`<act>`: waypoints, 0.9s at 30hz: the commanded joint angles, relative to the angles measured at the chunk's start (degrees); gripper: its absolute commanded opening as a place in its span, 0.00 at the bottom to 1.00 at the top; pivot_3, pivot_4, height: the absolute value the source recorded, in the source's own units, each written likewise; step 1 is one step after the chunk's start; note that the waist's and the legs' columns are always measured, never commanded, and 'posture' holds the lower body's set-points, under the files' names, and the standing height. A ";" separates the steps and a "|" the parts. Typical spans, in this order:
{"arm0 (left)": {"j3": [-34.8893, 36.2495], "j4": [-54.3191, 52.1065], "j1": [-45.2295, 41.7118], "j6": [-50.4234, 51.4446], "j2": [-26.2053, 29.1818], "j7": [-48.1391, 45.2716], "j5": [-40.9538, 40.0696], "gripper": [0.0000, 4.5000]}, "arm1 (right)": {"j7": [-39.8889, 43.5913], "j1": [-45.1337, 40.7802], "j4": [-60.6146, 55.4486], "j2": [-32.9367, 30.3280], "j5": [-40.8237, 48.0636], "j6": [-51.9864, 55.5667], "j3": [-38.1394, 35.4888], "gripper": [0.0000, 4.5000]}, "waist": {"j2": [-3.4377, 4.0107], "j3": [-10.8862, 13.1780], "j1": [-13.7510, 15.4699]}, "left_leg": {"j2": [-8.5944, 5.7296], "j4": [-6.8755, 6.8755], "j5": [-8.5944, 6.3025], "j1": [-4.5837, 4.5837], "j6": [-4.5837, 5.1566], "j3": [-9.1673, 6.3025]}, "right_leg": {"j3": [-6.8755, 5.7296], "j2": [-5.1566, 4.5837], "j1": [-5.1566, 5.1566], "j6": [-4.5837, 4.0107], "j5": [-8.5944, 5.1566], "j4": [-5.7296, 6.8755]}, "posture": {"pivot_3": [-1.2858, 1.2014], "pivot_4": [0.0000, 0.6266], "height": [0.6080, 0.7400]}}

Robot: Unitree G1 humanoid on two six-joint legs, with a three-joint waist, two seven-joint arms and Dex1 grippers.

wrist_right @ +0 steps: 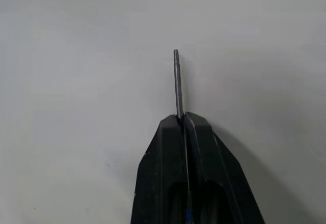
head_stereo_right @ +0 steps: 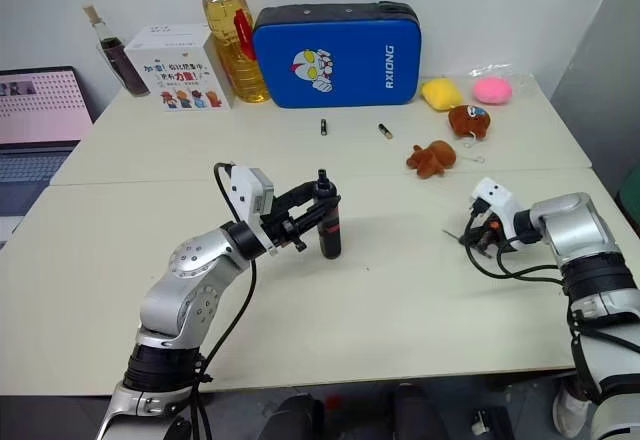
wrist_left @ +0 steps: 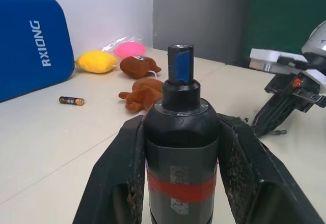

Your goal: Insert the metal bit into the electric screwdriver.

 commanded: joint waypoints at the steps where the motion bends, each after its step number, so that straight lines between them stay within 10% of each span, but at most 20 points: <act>1: 1.74 0.24 -1.55 -0.72 0.80 0.30 -0.20 0.36 | -13.21 -6.10 -13.54 7.71 10.76 8.52 -15.69 0.01 | 0.02 0.01 -0.02 | 0.00 -0.01 0.00 0.00 0.00 -0.01 | 0.00 0.00 -0.01 0.00 0.00 0.02 | 0.52 0.24 1.00; 12: 2.09 3.10 -4.29 0.00 -0.22 2.09 -0.92 0.36 | -40.38 -5.84 -37.75 30.29 18.57 12.34 -22.13 0.01 | 0.03 0.01 0.84 | -0.07 0.03 0.01 -0.15 -0.02 -0.11 | -0.11 -0.11 -0.09 0.01 0.00 0.10 | 0.52 0.24 1.00; 27: 1.48 4.66 -6.09 -0.76 -0.64 2.21 -0.40 0.36 | -40.74 -9.69 -37.81 23.91 24.61 13.69 -20.25 0.01 | 0.04 0.01 0.65 | -0.06 -0.02 0.00 -0.18 0.00 -0.12 | -0.13 -0.08 -0.10 0.00 0.00 0.02 | 0.52 0.24 1.00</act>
